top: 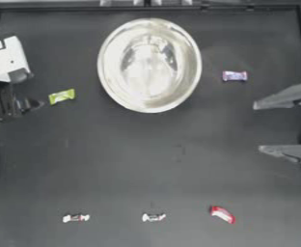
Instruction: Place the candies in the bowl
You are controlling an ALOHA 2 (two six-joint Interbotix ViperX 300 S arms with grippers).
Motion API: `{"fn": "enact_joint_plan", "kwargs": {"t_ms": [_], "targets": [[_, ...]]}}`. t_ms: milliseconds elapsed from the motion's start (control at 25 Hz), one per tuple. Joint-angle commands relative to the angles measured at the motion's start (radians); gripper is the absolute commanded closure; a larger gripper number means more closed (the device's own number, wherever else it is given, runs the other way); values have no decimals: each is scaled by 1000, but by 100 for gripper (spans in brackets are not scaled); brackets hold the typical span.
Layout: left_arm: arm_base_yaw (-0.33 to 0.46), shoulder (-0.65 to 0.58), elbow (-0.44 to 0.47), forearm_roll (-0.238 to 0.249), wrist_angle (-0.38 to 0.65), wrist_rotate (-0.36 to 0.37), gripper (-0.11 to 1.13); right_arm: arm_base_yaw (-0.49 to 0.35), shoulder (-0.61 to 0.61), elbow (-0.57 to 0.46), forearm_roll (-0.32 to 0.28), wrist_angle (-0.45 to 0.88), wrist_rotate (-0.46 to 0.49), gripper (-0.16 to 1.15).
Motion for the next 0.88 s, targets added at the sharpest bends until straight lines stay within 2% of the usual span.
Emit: {"fn": "enact_joint_plan", "kwargs": {"t_ms": [40, 240, 360, 560, 720, 880], "targets": [[3, 25, -26, 0, -25, 32, 0, -11, 12, -9, 5, -5, 0, -1], [32, 83, -58, -23, -35, 64, 0, -15, 12, -3, 11, -3, 0, -1], [40, 130, -83, -34, -37, 109, 0, -18, 12, 0, 15, -8, 2, -2], [89, 233, -103, -89, -40, 170, 0, -18, 12, 0, 18, -8, 2, -1], [110, 298, -103, -124, -81, 221, 0, -18, 14, 0, 18, -8, 2, -1], [121, 336, -104, -127, -109, 241, 0, -20, 12, 0, 18, -8, 2, -1]]}}
